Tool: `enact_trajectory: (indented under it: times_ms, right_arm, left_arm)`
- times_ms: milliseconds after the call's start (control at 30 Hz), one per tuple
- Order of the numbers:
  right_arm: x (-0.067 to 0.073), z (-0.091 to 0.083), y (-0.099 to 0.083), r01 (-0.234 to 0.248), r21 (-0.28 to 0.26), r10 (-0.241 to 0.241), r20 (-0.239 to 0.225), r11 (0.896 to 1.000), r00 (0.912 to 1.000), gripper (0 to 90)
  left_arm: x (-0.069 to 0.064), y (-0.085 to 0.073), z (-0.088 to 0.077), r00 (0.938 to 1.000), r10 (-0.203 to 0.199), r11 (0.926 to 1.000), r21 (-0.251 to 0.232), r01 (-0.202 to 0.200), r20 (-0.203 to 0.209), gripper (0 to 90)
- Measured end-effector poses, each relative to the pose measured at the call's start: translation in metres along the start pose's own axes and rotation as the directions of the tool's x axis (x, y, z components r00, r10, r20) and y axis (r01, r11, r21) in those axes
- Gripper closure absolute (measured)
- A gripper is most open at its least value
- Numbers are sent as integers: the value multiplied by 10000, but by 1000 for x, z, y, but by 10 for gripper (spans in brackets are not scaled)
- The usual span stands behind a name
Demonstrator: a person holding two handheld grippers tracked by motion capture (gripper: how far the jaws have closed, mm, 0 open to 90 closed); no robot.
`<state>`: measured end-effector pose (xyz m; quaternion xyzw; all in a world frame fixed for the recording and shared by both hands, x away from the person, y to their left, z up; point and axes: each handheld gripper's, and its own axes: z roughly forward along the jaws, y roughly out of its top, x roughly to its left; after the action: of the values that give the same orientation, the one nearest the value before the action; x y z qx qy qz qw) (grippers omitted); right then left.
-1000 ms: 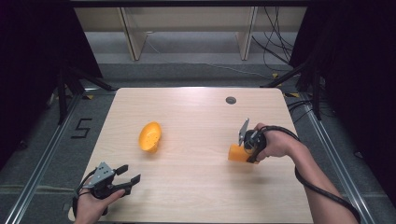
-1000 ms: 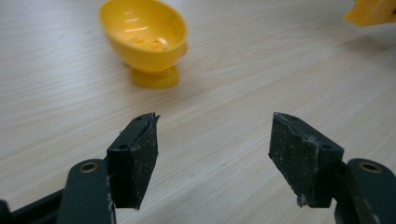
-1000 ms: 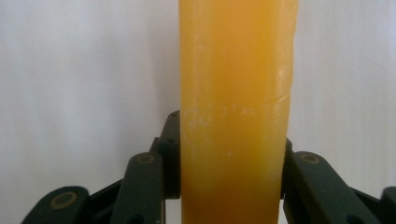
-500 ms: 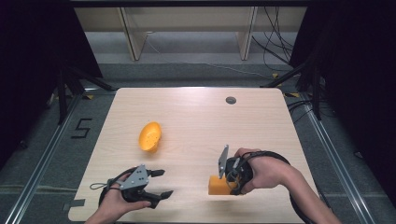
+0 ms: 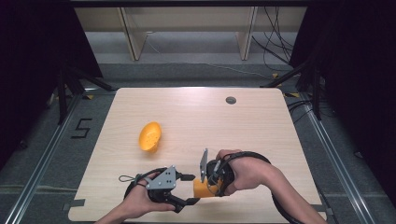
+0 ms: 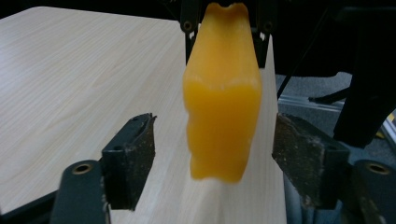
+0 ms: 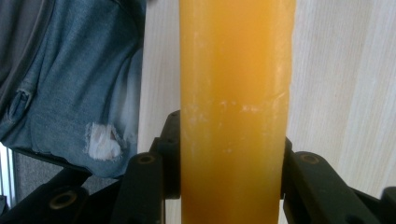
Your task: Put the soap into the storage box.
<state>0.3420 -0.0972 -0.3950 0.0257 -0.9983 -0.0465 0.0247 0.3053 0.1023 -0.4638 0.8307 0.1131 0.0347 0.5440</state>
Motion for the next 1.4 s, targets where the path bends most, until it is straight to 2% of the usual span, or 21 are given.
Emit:
enact_trajectory:
  times_ms: [100, 133, 233, 267, 300, 567, 633, 667, 733, 800, 867, 933, 1033, 1133, 1167, 1200, 1233, 1267, 1333, 1367, 1400]
  right_arm:
    - [2, 0, 4, -382, 76, 383, -187, 9992, 9991, 619]
    - [-1, 1, 6, 238, -143, -237, 80, 9996, 9997, 618]
    - [1, 1, 8, -14, -108, 14, 57, 9999, 10000, 619]
    - [0, 2, 9, 172, -188, -173, -21, 9997, 9998, 619]
    - [1, 1, 10, -32, -164, 31, -40, 9999, 10000, 619]
    - [1, 4, 16, 577, -322, -580, -71, 9978, 9983, 618]
    - [2, 4, 16, 641, -389, -647, -143, 9972, 9978, 615]
    - [2, 6, 14, 477, -661, -503, -384, 9967, 9980, 610]
    - [2, 3, 12, 482, -977, -525, -416, 9940, 9978, 545]
    - [1, -2, 7, 159, -1154, -174, -122, 9932, 9998, 474]
    - [-3, -5, -2, 304, -1721, -253, 319, 9846, 9992, 412]
    - [-1, -11, -15, -475, -2045, 640, 747, 9777, 9951, 376]
    - [1, -16, -37, -1161, -3134, 1549, 1018, 9425, 9827, 346]
    - [4, -18, -63, -1877, -4009, 2603, 1344, 8967, 9561, 352]
    - [6, -18, -73, -2315, -4368, 3258, 1539, 8693, 9328, 371]
    - [7, -15, -81, -2754, -4701, 3843, 1520, 8385, 9106, 380]
    - [10, -12, -89, -3189, -4999, 4471, 1587, 8053, 8803, 379]
    - [13, -5, -98, -3528, -5287, 5015, 1657, 7720, 8491, 381]
    - [20, 4, -109, -4142, -5418, 5715, 1554, 7313, 8058, 389]
    - [23, 10, -114, -4429, -5678, 6154, 1481, 6939, 7742, 398]
    - [26, 14, -120, -4626, -5757, 6375, 1374, 6742, 7581, 410]
  left_arm:
    - [0, 0, 4, 9988, -476, 9984, -318, 478, 67, 364]
    - [1, 0, 5, 9984, -510, 9978, -425, 519, 226, 383]
    - [3, -2, 7, 9986, -437, 9979, -456, 450, 293, 438]
    - [4, -2, 7, 9988, -409, 9979, -493, 423, 281, 455]
    - [1, -3, 8, 9959, -859, 9946, -556, 874, 287, 478]
    - [-1, -4, 7, 9976, -413, 9986, -305, 431, 561, 589]
    - [-2, -3, 6, 9966, -447, 9985, -280, 467, 688, 596]
    - [-3, -4, 6, 9937, -725, 9968, -277, 751, 854, 597]
    - [-3, -6, 5, 9972, -515, 9987, -39, 517, 547, 599]
    - [-4, -10, 5, 9967, -718, 9974, 53, 716, 381, 600]
    - [-3, -11, 3, 9977, -652, 9978, 118, 650, 173, 600]
    - [1, -11, -4, 9968, -787, 9968, 105, 788, -113, 600]
    - [4, -13, -13, 9915, -1107, 9939, -111, 1102, -684, 601]
    - [7, -15, -21, 9813, -1415, 9899, -310, 1386, -1306, 601]
    - [11, -16, -24, 9797, -1416, 9896, -455, 1364, -1423, 601]
    - [12, -17, -27, 9729, -1753, 9837, -675, 1668, -1509, 601]
    - [12, -17, -27, 9729, -1753, 9837, -675, 1668, -1509, 601]
    - [15, -17, -34, 9642, -1850, 9807, -994, 1686, -1902, 601]
    - [15, -15, -39, 9513, -1932, 9781, -1232, 1676, -2401, 601]
    - [16, -15, -42, 9474, -1973, 9763, -1378, 1666, -2521, 601]
    - [16, -15, -44, 9389, -2203, 9706, -1556, 1838, -2646, 601]
